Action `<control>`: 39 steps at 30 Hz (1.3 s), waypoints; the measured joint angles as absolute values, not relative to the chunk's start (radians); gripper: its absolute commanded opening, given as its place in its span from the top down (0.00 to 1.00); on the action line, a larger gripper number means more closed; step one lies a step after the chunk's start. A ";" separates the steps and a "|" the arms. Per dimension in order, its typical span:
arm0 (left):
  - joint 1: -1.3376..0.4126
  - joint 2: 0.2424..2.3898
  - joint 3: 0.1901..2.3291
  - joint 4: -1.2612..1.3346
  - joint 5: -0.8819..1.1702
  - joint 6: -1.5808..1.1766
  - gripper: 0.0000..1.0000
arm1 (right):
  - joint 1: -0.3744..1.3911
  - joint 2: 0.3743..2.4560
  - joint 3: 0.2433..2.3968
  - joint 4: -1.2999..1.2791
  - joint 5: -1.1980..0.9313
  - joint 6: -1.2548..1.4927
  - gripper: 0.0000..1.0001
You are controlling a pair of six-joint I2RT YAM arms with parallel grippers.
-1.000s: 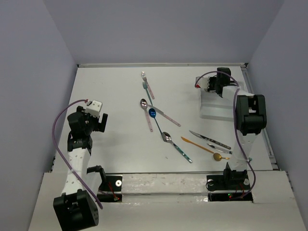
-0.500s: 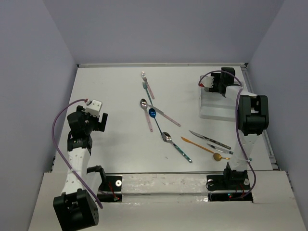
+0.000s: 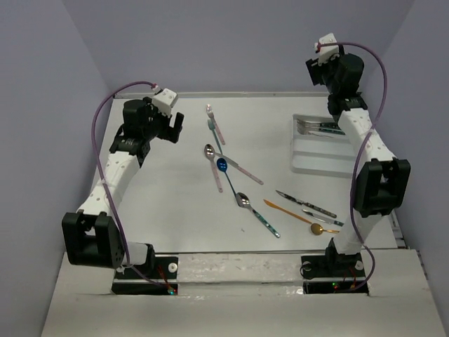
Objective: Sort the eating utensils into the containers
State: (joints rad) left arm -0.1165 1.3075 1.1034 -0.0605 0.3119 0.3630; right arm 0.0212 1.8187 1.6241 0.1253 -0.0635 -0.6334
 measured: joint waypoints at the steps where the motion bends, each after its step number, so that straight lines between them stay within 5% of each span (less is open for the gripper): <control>1: -0.118 1.327 1.121 -0.063 0.314 0.348 0.07 | 0.038 1.808 1.654 0.116 -0.069 -0.553 0.33; 7: -0.111 1.370 1.089 -0.106 0.268 0.300 0.03 | 0.285 1.870 1.895 -0.037 -0.094 -0.244 0.34; 15: -0.090 1.223 0.895 -0.102 0.169 0.321 0.01 | 0.577 2.368 2.284 -0.320 -0.089 -0.129 0.35; 27: -0.063 1.113 0.744 -0.046 0.120 0.362 0.01 | 0.595 2.587 2.358 -0.501 0.005 -0.107 0.49; 39: -0.063 1.058 0.725 -0.001 0.120 0.379 0.01 | 0.596 2.631 2.407 -0.498 0.046 -0.108 0.49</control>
State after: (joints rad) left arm -0.0631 1.0576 0.7250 -0.0013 0.1200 0.3786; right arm 0.5957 2.6308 2.4069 -0.4984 0.0456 -0.1081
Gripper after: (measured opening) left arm 0.989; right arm 0.504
